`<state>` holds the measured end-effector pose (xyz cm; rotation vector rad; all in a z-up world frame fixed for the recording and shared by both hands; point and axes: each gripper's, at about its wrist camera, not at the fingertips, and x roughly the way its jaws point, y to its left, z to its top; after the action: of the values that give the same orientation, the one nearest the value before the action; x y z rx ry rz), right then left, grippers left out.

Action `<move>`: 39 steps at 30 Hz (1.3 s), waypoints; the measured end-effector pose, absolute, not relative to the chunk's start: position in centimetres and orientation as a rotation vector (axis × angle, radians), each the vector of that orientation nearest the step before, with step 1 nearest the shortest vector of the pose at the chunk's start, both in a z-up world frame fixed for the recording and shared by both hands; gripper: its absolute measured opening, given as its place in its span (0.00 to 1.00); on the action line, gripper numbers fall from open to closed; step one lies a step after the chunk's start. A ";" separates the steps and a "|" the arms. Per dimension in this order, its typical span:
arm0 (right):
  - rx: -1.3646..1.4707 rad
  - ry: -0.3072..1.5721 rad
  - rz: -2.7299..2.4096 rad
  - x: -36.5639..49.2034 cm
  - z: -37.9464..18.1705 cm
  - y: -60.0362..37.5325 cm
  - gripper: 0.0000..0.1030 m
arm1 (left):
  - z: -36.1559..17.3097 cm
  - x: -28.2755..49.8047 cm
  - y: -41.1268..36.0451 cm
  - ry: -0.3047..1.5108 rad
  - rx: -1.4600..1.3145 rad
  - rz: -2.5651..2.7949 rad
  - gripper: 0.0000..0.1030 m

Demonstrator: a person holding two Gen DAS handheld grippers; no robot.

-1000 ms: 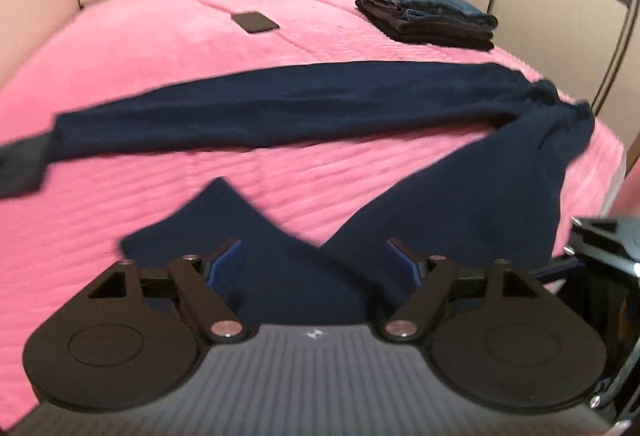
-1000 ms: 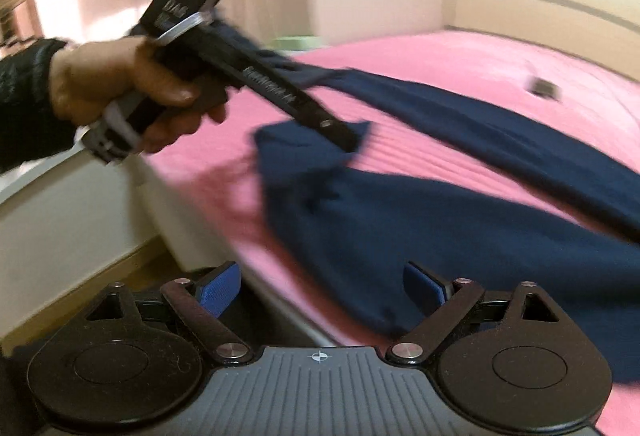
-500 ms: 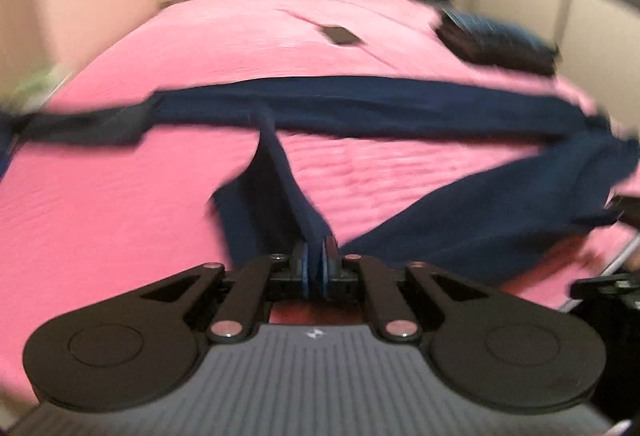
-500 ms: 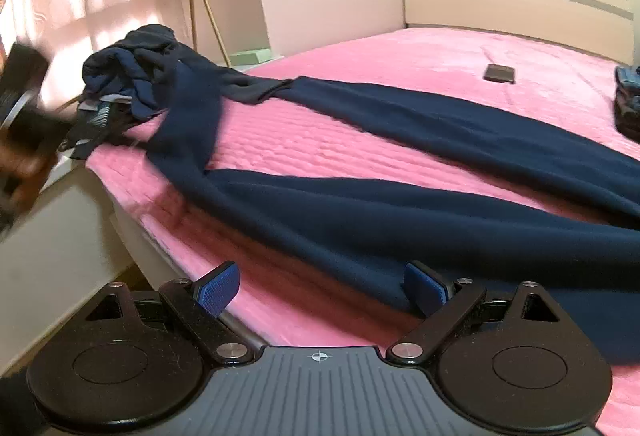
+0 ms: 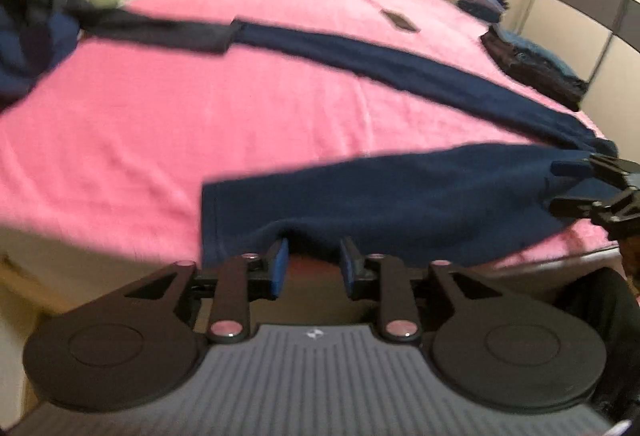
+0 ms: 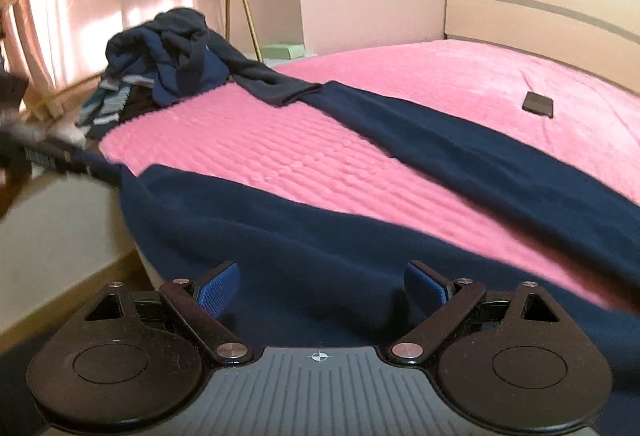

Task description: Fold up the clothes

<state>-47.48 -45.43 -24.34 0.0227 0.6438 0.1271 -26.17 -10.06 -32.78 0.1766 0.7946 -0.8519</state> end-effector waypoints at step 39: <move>0.110 0.578 -0.213 -49.7 -21.3 -61.9 0.87 | -32.2 -13.4 -22.2 0.641 0.688 -0.853 0.35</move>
<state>-49.67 -61.93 -21.27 0.1100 0.5784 -0.2131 -13.40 -22.17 -32.23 0.6882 0.6413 -0.8529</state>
